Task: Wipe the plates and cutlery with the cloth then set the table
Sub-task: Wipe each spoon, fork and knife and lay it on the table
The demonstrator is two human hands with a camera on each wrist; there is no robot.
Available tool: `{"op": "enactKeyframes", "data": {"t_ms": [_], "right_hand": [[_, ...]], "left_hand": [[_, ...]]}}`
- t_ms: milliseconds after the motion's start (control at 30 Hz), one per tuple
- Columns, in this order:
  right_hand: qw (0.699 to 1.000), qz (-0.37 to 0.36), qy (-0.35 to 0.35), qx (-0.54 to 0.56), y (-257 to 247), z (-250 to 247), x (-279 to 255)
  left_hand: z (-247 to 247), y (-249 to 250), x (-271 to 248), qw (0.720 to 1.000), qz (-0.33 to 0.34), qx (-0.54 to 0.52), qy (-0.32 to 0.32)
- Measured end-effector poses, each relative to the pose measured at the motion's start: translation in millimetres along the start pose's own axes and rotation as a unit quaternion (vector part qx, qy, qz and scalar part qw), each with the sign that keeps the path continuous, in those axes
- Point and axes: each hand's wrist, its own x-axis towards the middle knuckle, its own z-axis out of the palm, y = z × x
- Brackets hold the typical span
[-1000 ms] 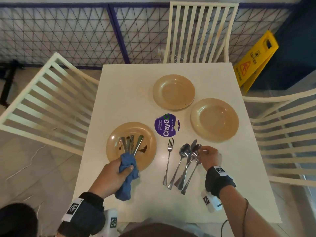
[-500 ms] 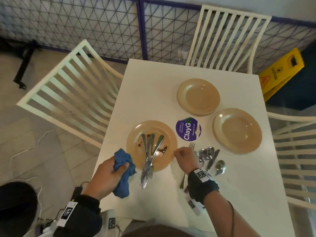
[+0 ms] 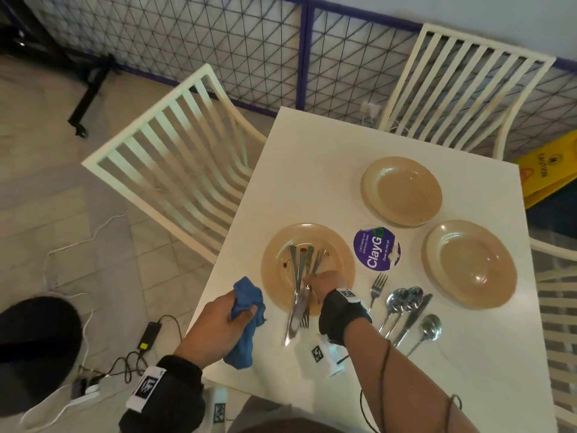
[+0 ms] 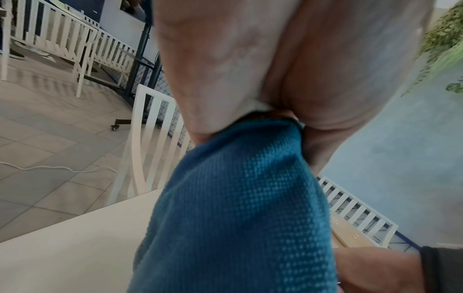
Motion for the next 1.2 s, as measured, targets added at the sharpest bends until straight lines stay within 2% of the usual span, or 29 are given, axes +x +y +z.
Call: {"op": "enactKeyframes", "data": {"t_ms": [200,333,433,533,633,767,867,967,1067,1133,1200], "right_hand": [[0.999,-0.042,0.004,0.026,11.1,-17.4,-7.4],[0.987,-0.145,0.014,0.063,17.1,-31.8,-31.3],[0.970,-0.229,0.008,0.086,18.5,-45.7,-57.4],[0.951,-0.305,0.017,0.046,16.9,-58.5,-79.8],[0.935,-0.352,0.044,0.012,20.7,-71.8,-96.8],[0.916,-0.394,0.072,0.000,36.2,-90.7,-110.6],[0.908,-0.412,0.081,0.013,45.3,-105.8,-117.6],[0.899,-0.423,0.104,0.039,51.1,-122.0,-120.5],[0.898,-0.421,0.117,0.047,57.7,-136.8,-124.0],[0.898,-0.426,0.102,0.048,67.6,-140.8,-130.9],[0.898,-0.429,0.087,0.036,80.6,-141.2,-138.1]], "left_hand": [[5.1,26.8,11.8,1.000,0.008,0.001,-0.021],[17.6,50.3,33.7,0.997,0.021,-0.057,-0.043],[34.9,76.8,47.8,0.990,0.004,-0.133,-0.041],[54.8,103.4,54.3,0.978,-0.033,-0.202,-0.049],[68.7,121.8,50.3,0.967,-0.030,-0.247,-0.058],[68.0,147.9,46.4,0.970,0.034,-0.239,-0.030],[69.3,169.6,45.9,0.970,0.053,-0.238,0.023],[90.5,186.1,32.1,0.966,0.068,-0.246,0.053],[115.7,185.4,17.1,0.975,0.065,-0.209,0.036],[114.9,185.1,16.1,0.979,0.079,-0.185,0.003],[106.2,190.0,20.1,0.978,0.092,-0.188,0.015]]}}
